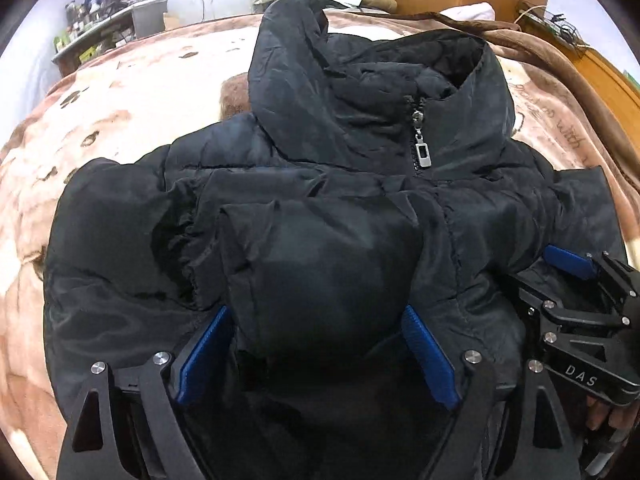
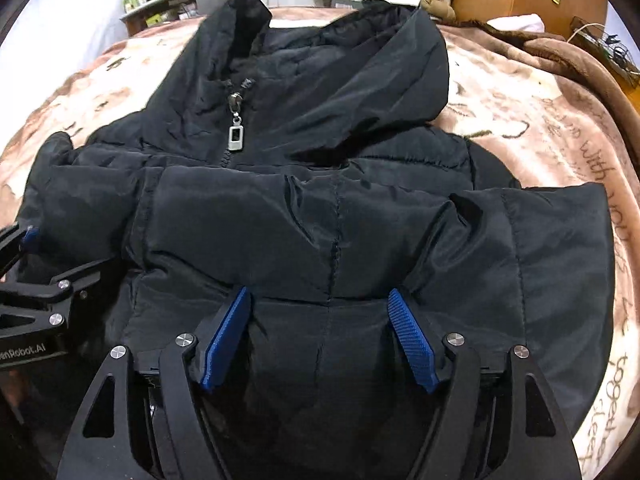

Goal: Fold large clothes

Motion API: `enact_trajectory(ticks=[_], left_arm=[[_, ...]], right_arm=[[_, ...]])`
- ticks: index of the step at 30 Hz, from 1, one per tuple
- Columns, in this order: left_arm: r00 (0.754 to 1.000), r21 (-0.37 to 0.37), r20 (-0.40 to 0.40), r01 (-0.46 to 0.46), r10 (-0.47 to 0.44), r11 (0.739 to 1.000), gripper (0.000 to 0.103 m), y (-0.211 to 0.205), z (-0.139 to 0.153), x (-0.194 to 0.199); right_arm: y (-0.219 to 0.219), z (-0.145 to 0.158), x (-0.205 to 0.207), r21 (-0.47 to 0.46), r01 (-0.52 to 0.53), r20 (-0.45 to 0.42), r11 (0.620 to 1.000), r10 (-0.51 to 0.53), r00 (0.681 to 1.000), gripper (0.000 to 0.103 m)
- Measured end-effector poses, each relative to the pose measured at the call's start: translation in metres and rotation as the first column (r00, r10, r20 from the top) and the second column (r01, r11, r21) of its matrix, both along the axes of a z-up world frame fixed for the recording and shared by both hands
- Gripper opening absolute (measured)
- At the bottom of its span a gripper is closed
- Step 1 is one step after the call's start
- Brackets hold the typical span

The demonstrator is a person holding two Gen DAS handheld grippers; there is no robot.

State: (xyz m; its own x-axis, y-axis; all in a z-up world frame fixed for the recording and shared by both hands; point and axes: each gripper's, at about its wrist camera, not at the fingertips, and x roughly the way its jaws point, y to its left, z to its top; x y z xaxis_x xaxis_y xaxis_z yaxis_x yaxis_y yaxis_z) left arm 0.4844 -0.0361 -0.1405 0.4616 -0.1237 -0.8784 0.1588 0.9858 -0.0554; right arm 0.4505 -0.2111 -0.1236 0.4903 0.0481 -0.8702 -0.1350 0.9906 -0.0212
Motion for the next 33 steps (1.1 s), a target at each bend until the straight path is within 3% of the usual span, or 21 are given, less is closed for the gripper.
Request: enact_trajectory(ticks=[7,12,17,23,27,33], left_arm=[[1.000,-0.021,-0.008,0.006,-0.006,1.000,0.087,0.000,0.009,-0.005],[1.000,-0.076,-0.005,0.011,-0.011,0.997,0.087,0.014,0.034,-0.022],[0.999,-0.089,0.034,0.006,-0.003,0.996,0.087,0.036,0.060,-0.028],[0.998,-0.159,0.040,-0.039,0.046,0.987,0.087,0.069,0.092,0.000],[0.996,-0.180,0.050,-0.068,0.079,0.981,0.087,0.083,0.112,0.038],[0.993,-0.289,0.006,-0.112,0.119,0.951,0.092,0.093,0.119,0.115]], right_arm=[[-0.005,0.005,-0.002,0.018,-0.004,-0.015,1.000,0.004,1.000,0.071],[-0.011,0.031,-0.015,0.061,0.017,0.029,0.998,-0.019,0.999,0.072],[-0.033,0.058,-0.034,0.178,0.037,0.072,0.983,-0.051,0.996,0.072],[-0.066,0.091,-0.021,0.285,0.089,0.089,0.954,-0.119,0.989,0.072],[-0.097,0.106,0.015,0.405,0.180,0.061,0.897,-0.223,0.973,0.072],[-0.126,0.105,0.082,0.532,0.296,-0.006,0.793,-0.346,0.938,0.076]])
